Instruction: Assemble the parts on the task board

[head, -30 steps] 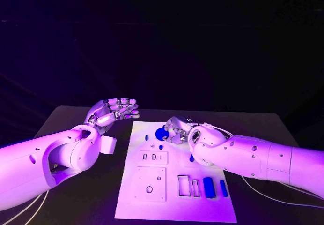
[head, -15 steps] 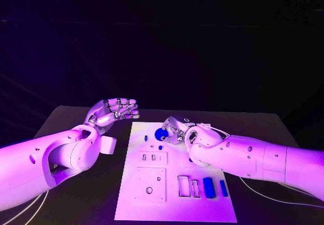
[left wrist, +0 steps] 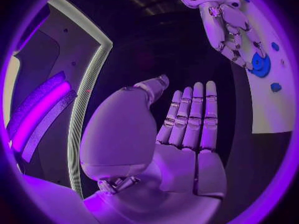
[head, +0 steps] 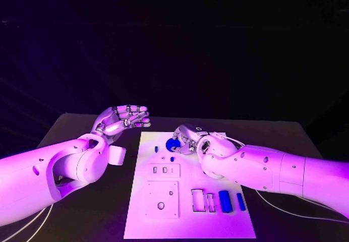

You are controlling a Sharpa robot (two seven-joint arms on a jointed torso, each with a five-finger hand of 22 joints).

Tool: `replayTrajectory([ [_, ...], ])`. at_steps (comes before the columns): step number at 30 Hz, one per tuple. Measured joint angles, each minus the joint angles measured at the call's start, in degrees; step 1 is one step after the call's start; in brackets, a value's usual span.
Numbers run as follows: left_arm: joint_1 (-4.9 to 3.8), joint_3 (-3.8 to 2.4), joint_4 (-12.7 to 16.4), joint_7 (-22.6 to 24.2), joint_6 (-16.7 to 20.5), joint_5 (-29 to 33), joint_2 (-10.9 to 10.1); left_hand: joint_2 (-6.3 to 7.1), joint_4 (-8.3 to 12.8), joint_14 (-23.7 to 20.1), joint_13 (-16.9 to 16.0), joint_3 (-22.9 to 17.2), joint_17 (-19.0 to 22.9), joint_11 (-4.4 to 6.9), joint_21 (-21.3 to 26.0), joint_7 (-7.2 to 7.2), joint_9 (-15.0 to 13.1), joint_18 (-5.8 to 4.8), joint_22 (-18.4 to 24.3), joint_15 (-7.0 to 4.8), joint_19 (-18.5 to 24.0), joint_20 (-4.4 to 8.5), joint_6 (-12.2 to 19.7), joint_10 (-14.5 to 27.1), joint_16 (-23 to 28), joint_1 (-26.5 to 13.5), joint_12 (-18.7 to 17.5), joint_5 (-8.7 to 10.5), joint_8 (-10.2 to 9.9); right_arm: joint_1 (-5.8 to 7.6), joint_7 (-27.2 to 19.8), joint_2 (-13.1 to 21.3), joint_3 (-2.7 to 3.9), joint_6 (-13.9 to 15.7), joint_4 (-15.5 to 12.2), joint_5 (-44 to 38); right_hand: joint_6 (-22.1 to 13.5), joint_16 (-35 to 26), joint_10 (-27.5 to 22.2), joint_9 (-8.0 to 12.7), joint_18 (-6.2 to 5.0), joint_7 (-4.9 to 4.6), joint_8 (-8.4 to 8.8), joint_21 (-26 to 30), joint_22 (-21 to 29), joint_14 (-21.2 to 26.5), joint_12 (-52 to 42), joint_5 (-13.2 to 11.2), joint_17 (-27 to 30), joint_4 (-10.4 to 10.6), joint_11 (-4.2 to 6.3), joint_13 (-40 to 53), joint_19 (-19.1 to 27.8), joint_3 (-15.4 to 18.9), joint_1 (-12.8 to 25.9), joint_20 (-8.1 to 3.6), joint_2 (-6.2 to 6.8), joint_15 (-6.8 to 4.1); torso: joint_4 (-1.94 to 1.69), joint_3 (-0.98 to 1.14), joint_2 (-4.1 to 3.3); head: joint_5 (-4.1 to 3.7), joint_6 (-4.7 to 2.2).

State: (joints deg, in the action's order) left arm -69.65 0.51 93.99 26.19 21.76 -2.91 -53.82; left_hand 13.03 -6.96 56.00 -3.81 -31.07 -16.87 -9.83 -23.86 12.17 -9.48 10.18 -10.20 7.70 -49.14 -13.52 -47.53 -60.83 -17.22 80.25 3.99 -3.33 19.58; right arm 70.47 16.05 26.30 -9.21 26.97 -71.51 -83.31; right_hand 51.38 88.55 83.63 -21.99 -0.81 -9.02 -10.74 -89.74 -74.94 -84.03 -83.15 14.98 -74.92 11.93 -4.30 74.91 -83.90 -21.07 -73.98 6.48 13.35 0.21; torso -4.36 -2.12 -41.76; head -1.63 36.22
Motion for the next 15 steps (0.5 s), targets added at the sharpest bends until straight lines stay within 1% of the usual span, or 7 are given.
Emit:
replayTrajectory([
  [3, 0.0, 0.0, 0.0, 0.0, 0.0, 0.0, 0.0, 0.0, 0.0, 0.0, 0.0, 0.0, 0.0, 0.0, 0.0, 0.0, 0.0, 0.0, 0.0, 0.0, 0.0, 0.0, 0.0, 0.0, 0.0, 0.0, 0.0, 0.0, 0.0, 0.04, -0.2, -0.1, 0.03, -0.2, 0.3, 0.0, 0.0, 0.0, 0.0, 0.1, 0.0, 0.01, 0.22, 0.0, 0.0, 0.0, 0.0, -0.2, 0.0, -0.2, 0.0, 0.0, 0.0, -0.2, -0.3, 0.0, 0.3, 0.0, 0.0, 0.0, 0.0, -0.04, 0.0],
  [9, 0.0, 0.0, -0.1, 0.0, 0.0, 0.0, 0.1, 0.0, 0.0, 0.0, 0.0, 0.0, 0.0, 0.0, 0.0, 0.0, 0.0, 0.0, 0.0, 0.0, 0.0, 0.0, 0.0, 0.0, 0.0, 0.0, 0.0, 0.0, 0.0, 0.1, -0.5, 0.0, 0.07, -0.6, 0.4, -0.2, 0.0, 0.0, 0.0, 0.1, 0.0, 0.01, 0.23, 0.0, 0.0, 0.0, 0.0, -0.2, 0.0, -0.2, 0.0, 0.0, 0.0, -0.2, -0.3, 0.0, 0.3, 0.0, -0.04, 0.03, 0.03, -0.07, -0.07],
  [15, 0.0, 0.0, -0.2, -0.1, 0.0, 0.0, 0.2, 0.0, 0.0, 0.0, 0.0, 0.0, 0.0, 0.0, 0.0, 0.0, 0.0, 0.0, 0.0, 0.0, 0.0, 0.0, 0.0, 0.0, 0.0, 0.0, 0.0, 0.0, 0.0, 0.14, -0.5, 1.0, 0.08, -1.1, -0.4, -0.6, 0.1, 0.0, 0.0, 0.0, 0.0, -0.1, 0.34, 0.0, 0.0, 0.0, 0.0, -0.5, 0.0, -0.3, 0.0, 0.0, 0.0, -0.3, -0.3, 0.0, 0.3, 0.0, -0.04, 0.03, 0.05, 0.08, 0.1],
])
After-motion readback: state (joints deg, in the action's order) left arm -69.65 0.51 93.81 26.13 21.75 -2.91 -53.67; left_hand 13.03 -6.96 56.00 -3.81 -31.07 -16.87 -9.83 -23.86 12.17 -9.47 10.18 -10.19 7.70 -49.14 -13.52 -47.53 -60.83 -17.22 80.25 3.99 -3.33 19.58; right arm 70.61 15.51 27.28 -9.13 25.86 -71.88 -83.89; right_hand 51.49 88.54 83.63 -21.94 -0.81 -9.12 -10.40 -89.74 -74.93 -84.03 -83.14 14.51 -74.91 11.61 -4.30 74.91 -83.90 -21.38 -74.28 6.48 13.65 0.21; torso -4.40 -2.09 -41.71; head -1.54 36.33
